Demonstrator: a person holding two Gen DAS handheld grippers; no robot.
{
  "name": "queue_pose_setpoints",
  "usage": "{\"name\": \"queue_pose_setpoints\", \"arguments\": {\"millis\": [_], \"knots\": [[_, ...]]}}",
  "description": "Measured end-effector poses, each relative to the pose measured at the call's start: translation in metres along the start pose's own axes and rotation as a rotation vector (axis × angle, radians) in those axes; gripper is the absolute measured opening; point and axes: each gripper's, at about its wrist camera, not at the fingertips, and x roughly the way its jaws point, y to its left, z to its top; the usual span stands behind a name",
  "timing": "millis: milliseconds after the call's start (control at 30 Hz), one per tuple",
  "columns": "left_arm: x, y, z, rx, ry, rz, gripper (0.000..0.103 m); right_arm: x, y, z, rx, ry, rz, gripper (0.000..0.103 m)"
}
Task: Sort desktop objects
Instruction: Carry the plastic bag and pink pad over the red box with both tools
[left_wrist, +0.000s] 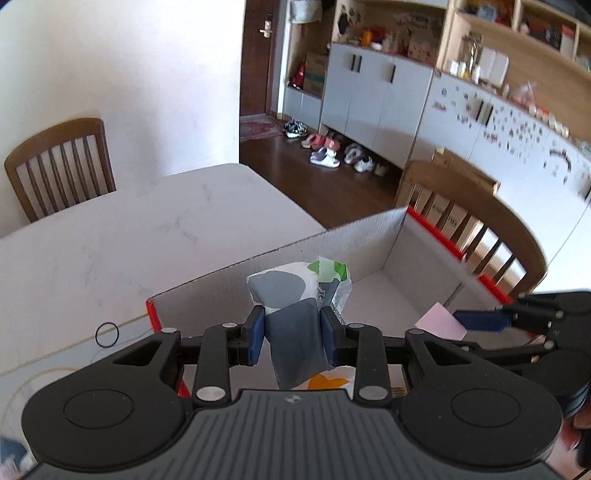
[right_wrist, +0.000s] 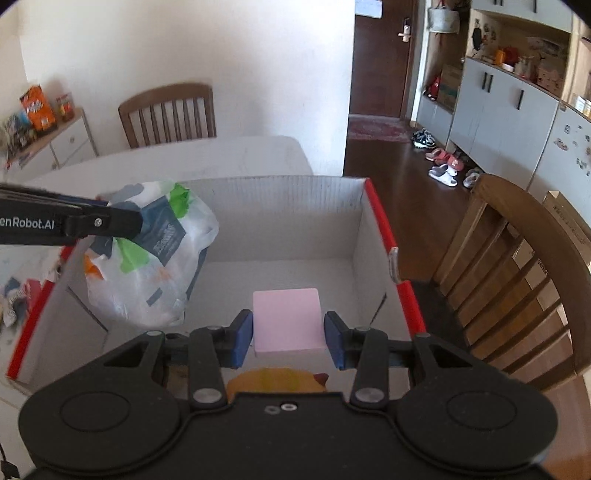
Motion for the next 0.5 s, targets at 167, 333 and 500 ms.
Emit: {"name": "queue_pose_setpoints", "arguments": {"millis": [167,333,500], "knots": [[0.017,-0.007,-0.001,0.016,0.056,-0.006,0.031,0.023,-0.004,0.005,0.003,0.077,0.008,0.041],[0.032,-0.011,0.000,0.040,0.103,-0.003,0.031,0.040,0.003,0.009,-0.063,0.162,0.010,0.041],[0.046,-0.012,0.002,0.045,0.169,-0.020,0.031,0.051,0.007,0.007,-0.086,0.224,0.011,0.041]]}}
